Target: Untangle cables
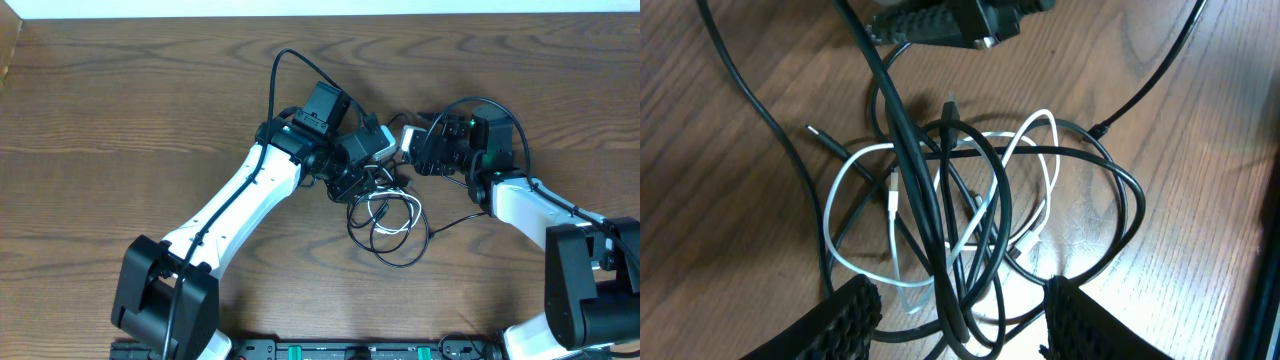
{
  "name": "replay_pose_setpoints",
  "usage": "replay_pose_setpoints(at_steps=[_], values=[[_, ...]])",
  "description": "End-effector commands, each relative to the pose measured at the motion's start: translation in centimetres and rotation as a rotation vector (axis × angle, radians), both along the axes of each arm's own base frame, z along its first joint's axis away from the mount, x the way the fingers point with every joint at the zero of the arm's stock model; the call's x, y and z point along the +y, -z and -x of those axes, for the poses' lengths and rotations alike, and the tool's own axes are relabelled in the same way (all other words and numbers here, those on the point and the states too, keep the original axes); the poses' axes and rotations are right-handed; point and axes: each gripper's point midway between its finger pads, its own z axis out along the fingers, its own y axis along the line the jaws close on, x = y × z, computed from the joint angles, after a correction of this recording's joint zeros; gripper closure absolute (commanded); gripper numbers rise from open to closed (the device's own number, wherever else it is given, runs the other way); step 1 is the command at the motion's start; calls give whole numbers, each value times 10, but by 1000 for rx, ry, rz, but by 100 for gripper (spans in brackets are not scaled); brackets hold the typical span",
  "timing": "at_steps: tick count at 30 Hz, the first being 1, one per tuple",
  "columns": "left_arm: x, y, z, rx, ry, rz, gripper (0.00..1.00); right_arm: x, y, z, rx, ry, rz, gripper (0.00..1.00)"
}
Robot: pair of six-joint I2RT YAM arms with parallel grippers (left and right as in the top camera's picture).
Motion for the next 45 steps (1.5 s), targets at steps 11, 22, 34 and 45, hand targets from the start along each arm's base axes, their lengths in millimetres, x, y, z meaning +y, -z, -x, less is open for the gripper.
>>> replay_pose_setpoints(at_steps=[11, 22, 34, 45], values=[[1, 4, -2, -7, 8, -13, 46, 41, 1, 46, 54, -317, -103, 29], [-2, 1, -8, -30, 1, 5, 46, 50, 9, 59, 39, -402, -46, 71], [-3, 1, -8, -9, -28, 8, 46, 33, -7, 41, 23, -287, -71, 99], [-5, 0, -9, -14, -29, 19, 46, -36, -155, 33, -59, 115, -400, 99]])
